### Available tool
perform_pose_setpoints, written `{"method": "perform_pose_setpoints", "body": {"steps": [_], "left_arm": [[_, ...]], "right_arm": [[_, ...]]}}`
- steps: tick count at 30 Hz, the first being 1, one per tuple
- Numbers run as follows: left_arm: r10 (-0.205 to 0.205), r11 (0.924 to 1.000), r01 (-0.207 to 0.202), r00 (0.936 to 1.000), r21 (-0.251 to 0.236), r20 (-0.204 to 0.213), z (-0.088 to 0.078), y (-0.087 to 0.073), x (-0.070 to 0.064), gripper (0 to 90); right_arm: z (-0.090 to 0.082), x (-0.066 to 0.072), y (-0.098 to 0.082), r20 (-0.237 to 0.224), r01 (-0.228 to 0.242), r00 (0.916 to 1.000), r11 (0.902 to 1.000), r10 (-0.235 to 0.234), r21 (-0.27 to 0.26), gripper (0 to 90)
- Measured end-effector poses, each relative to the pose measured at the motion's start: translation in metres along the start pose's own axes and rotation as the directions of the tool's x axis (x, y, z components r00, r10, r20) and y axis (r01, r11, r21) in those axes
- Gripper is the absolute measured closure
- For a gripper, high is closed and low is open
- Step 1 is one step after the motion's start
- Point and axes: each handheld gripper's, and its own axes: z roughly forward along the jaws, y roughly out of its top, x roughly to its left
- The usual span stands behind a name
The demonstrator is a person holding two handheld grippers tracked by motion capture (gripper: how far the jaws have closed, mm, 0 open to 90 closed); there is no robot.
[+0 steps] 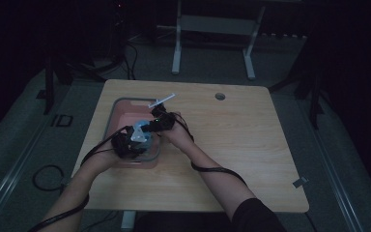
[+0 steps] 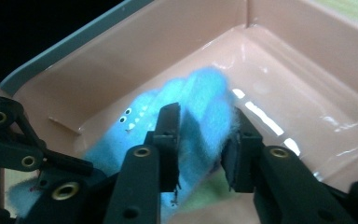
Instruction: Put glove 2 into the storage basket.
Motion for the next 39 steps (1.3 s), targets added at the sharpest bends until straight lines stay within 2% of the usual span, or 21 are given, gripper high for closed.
{"method": "perform_pose_setpoints", "body": {"steps": [3,8,10,12,15,21,28,30,33,37,39], "left_arm": [[-0.013,0.9999,0.013,0.9999,0.007,-0.004,0.001,0.001,0.0,64.4],[-0.065,0.9978,0.064,0.9969,-0.019,-0.045,-0.004,0.004,0.003,40.9],[-0.083,0.9958,0.081,0.9948,-0.042,-0.059,-0.009,0.006,0.004,34.7],[-0.107,0.9927,0.102,0.9921,-0.063,-0.067,-0.015,0.009,0.007,26.2],[-0.156,0.9836,0.148,0.9853,-0.103,-0.071,-0.021,0.015,0.008,16.4],[-0.183,0.9674,0.172,0.9822,-0.186,-0.044,-0.03,0.028,0.002,14.0],[-0.169,0.9594,0.156,0.9848,-0.235,-0.038,-0.031,0.038,-0.004,11.0],[-0.169,0.9563,0.155,0.9849,-0.248,-0.036,-0.031,0.043,-0.005,10.3],[-0.173,0.9504,0.162,0.9846,-0.265,-0.021,-0.03,0.049,-0.006,10.3],[-0.167,0.9454,0.161,0.986,-0.283,0.005,-0.027,0.058,-0.011,9.8],[-0.164,0.9444,0.162,0.9863,-0.286,0.015,-0.024,0.061,-0.014,9.3]], "right_arm": [[-0.007,-0.001,0.002,0.015,0.008,0.9999,0.9999,-0.007,-0.012,62.8],[-0.02,-0.002,0.003,0.017,0.024,0.9996,0.9994,-0.023,-0.025,54.0],[-0.026,-0.001,0.003,0.017,0.029,0.9995,0.9988,-0.028,-0.039,51.5],[-0.033,0.0,0.004,0.01,0.03,0.9995,0.9982,-0.029,-0.052,48.2],[-0.044,0.002,0.004,-0.01,0.028,0.9995,0.997,-0.029,-0.072,42.1],[-0.066,0.004,-0.002,-0.04,0.039,0.9983,0.9952,-0.043,-0.09,30.0],[-0.084,0.001,-0.011,-0.041,0.039,0.9982,0.9923,-0.044,-0.117,22.7],[-0.089,-0.001,-0.018,-0.029,0.06,0.9976,0.9911,-0.063,-0.119,19.2],[-0.094,-0.004,-0.027,-0.002,0.073,0.9973,0.9897,-0.074,-0.123,18.5],[-0.101,-0.013,-0.04,-0.004,0.07,0.9974,0.9904,-0.071,-0.119,17.8],[-0.105,-0.017,-0.047,0.012,0.076,0.9971,0.9906,-0.075,-0.113,17.8]]}}
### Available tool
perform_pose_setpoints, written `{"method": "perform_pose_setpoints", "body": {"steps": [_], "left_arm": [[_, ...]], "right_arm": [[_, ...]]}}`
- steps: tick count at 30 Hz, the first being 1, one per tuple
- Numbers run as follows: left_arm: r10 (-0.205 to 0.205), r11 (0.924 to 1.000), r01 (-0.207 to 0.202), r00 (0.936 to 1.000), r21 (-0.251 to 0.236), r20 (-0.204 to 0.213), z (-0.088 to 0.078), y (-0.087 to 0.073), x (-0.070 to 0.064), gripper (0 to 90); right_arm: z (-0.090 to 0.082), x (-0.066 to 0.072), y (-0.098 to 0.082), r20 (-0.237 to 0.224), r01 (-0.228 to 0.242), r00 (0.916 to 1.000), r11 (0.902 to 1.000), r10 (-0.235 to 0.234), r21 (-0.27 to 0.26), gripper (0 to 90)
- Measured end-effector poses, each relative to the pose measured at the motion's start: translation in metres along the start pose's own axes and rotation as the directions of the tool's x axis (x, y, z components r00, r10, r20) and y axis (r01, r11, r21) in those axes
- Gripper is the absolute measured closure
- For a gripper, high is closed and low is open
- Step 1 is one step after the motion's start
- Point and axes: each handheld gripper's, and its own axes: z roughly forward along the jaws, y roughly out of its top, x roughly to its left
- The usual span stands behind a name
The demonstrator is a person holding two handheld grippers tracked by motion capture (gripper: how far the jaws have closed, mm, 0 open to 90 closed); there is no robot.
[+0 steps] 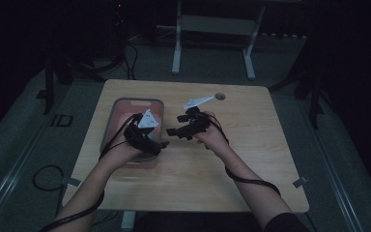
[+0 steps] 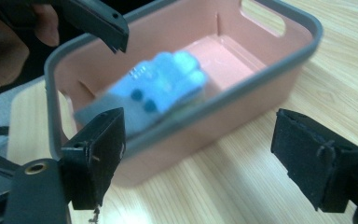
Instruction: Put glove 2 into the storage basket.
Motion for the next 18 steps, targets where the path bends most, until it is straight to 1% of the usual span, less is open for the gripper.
{"method": "perform_pose_setpoints", "body": {"steps": [3,4,5,8,9,12,13,16,18], "left_arm": [[0.01,0.9999,-0.01,0.9998,0.011,0.017,0.007,0.002,-0.007,8.8],[0.009,0.9999,-0.01,0.9996,0.006,0.028,0.009,0.002,-0.01,8.6],[0.009,1.0,-0.009,0.9989,0.002,0.046,0.012,0.003,-0.015,8.6],[0.027,0.9996,-0.027,0.9977,-0.003,0.062,0.019,0.006,-0.029,8.6],[0.023,0.9997,-0.023,0.9973,-0.01,0.069,0.021,0.006,-0.032,8.6],[0.023,0.9996,-0.021,0.9942,-0.021,0.105,0.031,0.008,-0.047,8.6],[0.025,0.9996,-0.023,0.9933,-0.018,0.113,0.033,0.009,-0.051,8.6],[0.051,0.9986,-0.048,0.9897,-0.02,0.134,0.042,0.009,-0.064,8.6],[0.05,0.9985,-0.047,0.9873,-0.027,0.151,0.048,0.009,-0.071,8.6]], "right_arm": [[-0.005,-0.004,-0.008,0.009,-0.004,1.0,1.0,0.004,0.006,17.8],[-0.007,-0.005,-0.011,0.014,-0.005,0.9999,1.0,0.005,0.006,17.8],[-0.009,-0.006,-0.014,0.016,-0.009,0.9998,0.9999,0.009,0.008,17.7],[-0.015,-0.008,-0.024,0.035,-0.007,0.9994,0.9999,0.006,0.014,17.4],[-0.017,-0.009,-0.027,0.034,-0.01,0.9994,0.9999,0.009,0.011,17.4],[-0.022,-0.01,-0.038,0.029,-0.016,0.9995,0.9999,0.016,0.006,17.5],[-0.023,-0.01,-0.042,0.029,-0.015,0.9995,0.9999,0.015,0.006,17.4],[-0.027,-0.011,-0.052,0.033,-0.009,0.9994,0.9999,0.009,0.012,17.4],[-0.031,-0.012,-0.06,0.032,-0.009,0.9994,0.9999,0.008,0.012,17.3]]}}
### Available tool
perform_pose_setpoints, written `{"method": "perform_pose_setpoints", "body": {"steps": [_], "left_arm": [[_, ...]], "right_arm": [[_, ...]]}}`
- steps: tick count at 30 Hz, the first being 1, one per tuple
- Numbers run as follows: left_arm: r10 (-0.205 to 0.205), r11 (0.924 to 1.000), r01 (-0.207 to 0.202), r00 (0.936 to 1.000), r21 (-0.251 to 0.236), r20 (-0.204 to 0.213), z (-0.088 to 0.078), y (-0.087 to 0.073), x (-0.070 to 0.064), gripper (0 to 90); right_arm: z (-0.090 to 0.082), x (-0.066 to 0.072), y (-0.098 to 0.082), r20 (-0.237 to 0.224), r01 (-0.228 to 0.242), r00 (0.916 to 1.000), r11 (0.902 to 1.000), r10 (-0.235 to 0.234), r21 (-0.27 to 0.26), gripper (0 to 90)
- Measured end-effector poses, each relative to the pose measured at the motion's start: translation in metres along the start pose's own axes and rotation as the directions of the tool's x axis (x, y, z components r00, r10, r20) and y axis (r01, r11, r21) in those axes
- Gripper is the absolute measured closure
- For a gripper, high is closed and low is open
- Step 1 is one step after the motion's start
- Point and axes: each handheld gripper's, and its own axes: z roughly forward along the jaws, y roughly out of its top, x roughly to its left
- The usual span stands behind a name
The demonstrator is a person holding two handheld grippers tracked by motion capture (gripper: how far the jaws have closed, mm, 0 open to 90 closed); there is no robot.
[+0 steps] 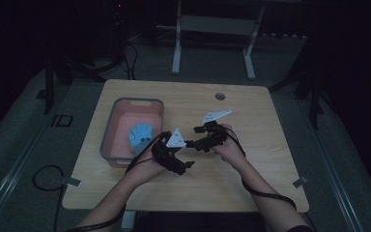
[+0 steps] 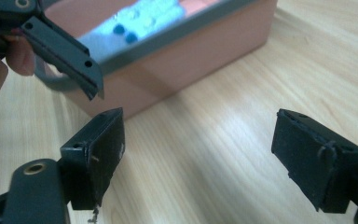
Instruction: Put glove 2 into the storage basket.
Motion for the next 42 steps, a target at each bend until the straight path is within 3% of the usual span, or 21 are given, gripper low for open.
{"method": "perform_pose_setpoints", "body": {"steps": [10,20,42], "left_arm": [[0.006,0.9999,-0.007,0.9978,0.014,0.066,0.03,-0.006,-0.02,8.6],[0.027,0.9993,-0.03,0.9933,0.023,0.112,0.05,-0.012,-0.033,8.7],[0.077,0.997,-0.077,0.9845,-0.002,0.158,0.081,-0.022,-0.053,8.8]], "right_arm": [[-0.012,-0.008,-0.036,-0.003,-0.024,0.9997,0.9996,0.024,0.013,17.2],[-0.02,-0.011,-0.059,0.006,-0.038,0.9993,0.9991,0.038,0.017,17.2],[-0.042,-0.016,-0.116,0.025,-0.092,0.9955,0.9956,0.091,0.02,17.2]]}}
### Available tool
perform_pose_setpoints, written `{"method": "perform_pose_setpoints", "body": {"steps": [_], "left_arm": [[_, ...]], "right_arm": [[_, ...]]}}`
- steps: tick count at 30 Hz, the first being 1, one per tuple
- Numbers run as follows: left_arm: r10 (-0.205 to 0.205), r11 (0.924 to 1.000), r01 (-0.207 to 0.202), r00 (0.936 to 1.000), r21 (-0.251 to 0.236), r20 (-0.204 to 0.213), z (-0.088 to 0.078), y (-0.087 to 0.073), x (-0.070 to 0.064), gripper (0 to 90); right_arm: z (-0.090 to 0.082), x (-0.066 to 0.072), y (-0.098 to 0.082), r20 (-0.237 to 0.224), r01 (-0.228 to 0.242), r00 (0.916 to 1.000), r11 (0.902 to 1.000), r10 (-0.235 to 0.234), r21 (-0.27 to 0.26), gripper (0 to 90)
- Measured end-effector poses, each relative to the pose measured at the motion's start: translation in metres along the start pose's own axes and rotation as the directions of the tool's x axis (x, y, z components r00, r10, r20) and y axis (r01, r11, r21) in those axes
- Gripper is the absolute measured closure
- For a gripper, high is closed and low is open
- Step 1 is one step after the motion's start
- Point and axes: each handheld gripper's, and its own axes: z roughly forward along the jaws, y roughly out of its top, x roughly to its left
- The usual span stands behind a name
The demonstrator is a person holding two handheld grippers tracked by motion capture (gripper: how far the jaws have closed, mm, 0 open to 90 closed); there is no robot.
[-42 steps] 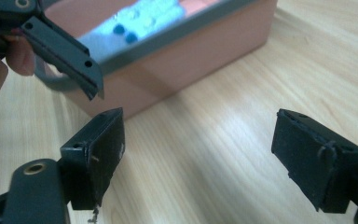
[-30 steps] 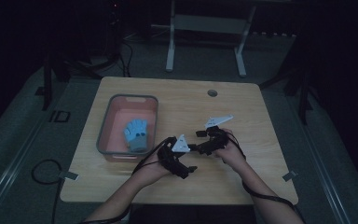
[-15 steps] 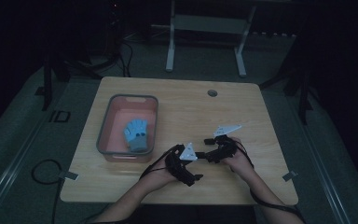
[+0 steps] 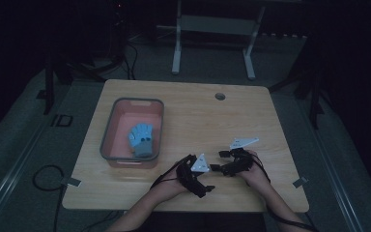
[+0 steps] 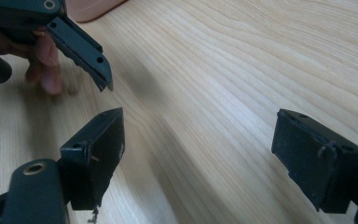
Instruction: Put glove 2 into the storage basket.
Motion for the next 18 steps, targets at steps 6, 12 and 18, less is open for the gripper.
{"method": "perform_pose_setpoints", "body": {"steps": [6,12,18], "left_arm": [[0.004,1.0,-0.004,1.0,-0.004,0.008,0.004,-0.002,-0.002,8.8],[0.006,1.0,-0.006,0.9999,-0.003,0.012,0.005,-0.003,-0.004,8.9],[-0.002,0.9998,0.003,0.9999,-0.019,0.016,0.004,-0.005,-0.006,8.9]], "right_arm": [[-0.006,0.002,-0.007,0.0,0.008,1.0,0.9998,-0.008,-0.016,17.2],[-0.012,0.004,-0.014,0.012,0.024,0.9996,0.9995,-0.024,-0.021,16.7],[-0.021,0.003,-0.019,0.024,0.021,0.9995,0.9991,-0.02,-0.036,16.3]]}}
